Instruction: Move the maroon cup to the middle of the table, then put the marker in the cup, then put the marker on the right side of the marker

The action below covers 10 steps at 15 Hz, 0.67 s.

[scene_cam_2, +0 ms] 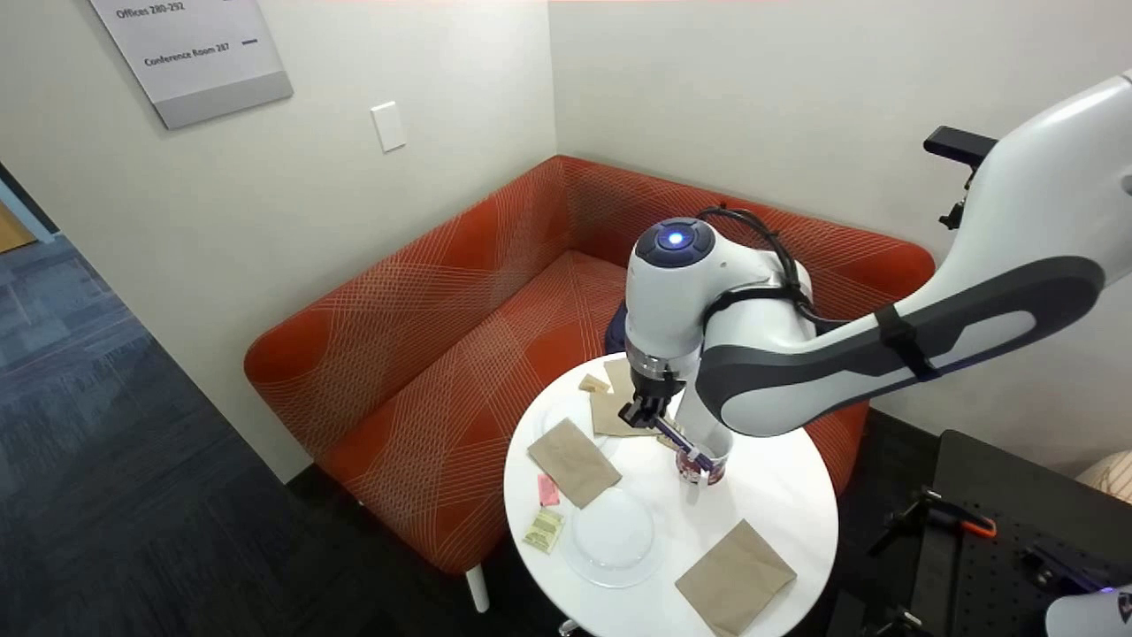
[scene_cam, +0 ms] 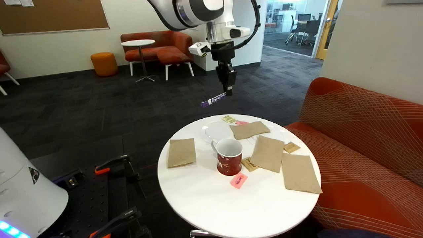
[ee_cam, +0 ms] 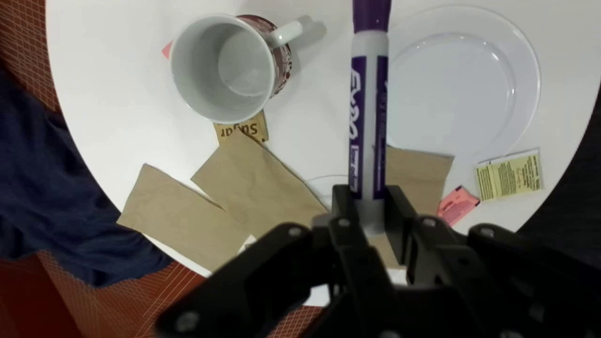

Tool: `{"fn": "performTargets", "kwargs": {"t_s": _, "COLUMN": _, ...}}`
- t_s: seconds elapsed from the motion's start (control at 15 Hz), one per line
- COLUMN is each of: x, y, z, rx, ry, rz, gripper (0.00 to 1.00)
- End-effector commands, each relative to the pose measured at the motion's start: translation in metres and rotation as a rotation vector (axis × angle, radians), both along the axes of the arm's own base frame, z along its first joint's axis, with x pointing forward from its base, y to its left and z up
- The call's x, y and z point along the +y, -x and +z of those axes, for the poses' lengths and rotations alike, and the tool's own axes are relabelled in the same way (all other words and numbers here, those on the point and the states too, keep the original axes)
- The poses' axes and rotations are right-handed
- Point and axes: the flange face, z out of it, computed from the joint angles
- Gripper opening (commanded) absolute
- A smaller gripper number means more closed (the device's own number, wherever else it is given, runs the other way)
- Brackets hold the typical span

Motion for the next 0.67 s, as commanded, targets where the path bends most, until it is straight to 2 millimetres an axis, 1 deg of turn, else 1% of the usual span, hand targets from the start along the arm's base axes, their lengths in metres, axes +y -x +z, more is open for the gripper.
{"fn": "performTargets", "kwargs": {"t_s": 0.0, "x": 0.0067, "y": -0.0014, "z": 0.0047, "rx": -0.098, "ry": 0.026, "rz": -0.079, "gripper": 0.05}}
{"fn": "performTargets", "kwargs": {"t_s": 0.2, "x": 0.0073, "y": -0.004, "z": 0.0081, "rx": -0.17, "ry": 0.071, "rz": -0.181, "gripper": 0.05}}
{"fn": "performTargets", "kwargs": {"t_s": 0.6, "x": 0.0024, "y": -0.0025, "z": 0.0069, "rx": -0.318, "ry": 0.213, "rz": -0.4, "gripper": 0.05}}
